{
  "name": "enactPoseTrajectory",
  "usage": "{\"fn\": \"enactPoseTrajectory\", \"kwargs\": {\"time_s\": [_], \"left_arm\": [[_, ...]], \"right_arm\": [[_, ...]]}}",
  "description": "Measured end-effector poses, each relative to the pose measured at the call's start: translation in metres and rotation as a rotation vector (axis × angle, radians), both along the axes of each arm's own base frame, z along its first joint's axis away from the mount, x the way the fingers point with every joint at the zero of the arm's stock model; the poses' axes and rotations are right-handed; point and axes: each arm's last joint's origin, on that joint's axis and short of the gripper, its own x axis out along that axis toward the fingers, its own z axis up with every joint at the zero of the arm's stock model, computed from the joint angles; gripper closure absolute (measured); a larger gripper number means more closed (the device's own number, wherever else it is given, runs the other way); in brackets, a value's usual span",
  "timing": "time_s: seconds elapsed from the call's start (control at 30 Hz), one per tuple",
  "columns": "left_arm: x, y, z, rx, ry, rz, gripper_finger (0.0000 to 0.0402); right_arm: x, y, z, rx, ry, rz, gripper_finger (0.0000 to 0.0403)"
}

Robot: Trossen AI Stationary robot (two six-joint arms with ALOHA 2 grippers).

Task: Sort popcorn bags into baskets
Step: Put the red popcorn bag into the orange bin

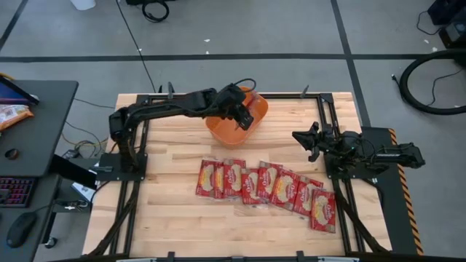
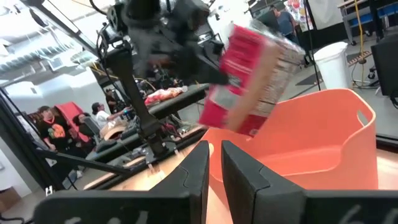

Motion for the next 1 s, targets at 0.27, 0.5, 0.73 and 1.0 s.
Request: {"fn": "enactPoseTrajectory", "kwargs": {"time_s": [0.27, 0.5, 0.73, 1.0], "left_arm": [[0.0, 0.011, -0.039, -0.047, 0.223, 0.069, 0.039], [0.004, 0.023, -0.063, -0.053, 0.294, 0.107, 0.039], [0.006, 0.032, -0.078, -0.033, 0.336, 0.169, 0.039], [0.009, 0.033, -0.081, -0.018, 0.331, 0.185, 0.0344]], "right_arm": [[0.0, 0.0, 0.0, 0.0, -0.004, 0.0, 0.0355], [0.0, 0.0, 0.001, -0.001, -0.014, 0.0, 0.0355], [0.0, 0.0, 0.001, -0.001, -0.015, 0.0, 0.0355], [0.0, 0.0, 0.001, -0.001, -0.015, 0.0, 0.0355]]}}
